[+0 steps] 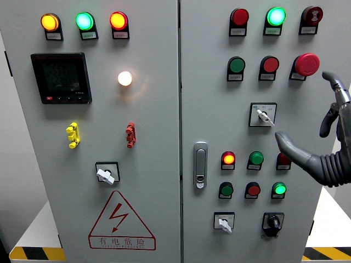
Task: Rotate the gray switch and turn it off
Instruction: 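Move the right hand toward the gray rotary switch below the buttons, then open the right hand fingers and bring them around the switch knob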
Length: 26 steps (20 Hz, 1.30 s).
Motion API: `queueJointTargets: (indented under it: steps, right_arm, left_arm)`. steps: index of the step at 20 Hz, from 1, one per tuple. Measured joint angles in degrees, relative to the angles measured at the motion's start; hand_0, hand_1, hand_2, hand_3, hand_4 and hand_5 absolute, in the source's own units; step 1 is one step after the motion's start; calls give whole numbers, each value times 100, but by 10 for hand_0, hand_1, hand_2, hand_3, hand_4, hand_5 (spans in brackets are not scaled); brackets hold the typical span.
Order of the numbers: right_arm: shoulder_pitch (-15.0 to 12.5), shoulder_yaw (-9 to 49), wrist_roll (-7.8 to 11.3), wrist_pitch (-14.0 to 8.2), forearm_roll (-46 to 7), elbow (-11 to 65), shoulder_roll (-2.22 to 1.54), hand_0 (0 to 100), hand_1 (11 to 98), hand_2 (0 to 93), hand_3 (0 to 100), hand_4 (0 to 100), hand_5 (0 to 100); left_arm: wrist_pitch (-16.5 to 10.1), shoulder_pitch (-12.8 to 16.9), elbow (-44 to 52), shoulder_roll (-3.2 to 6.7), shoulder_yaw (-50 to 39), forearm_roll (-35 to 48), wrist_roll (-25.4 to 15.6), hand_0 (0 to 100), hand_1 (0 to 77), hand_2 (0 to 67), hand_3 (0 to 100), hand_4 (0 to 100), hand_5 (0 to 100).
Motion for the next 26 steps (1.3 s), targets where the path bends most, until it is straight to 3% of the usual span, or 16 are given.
queueJointTargets:
  steps: [6,15,26]
  right_arm:
    - [26,74,168,31,0,4,6,0,385,58,860,991,1000]
    - [36,66,151,83,0,-59,6,0,376,48,859,992,1000]
    - [187,-25,-43,47,11,-363,13,0,333,387,858,992,1000]
  left_arm:
    - [0,0,0,-4,0,1,0,0,0,132,183,96,118]
    - [0,0,0,-2,0,-2,0,0,0,132,183,96,118]
    - [0,0,0,-1,0,0,0,0,0,132,183,96,118]
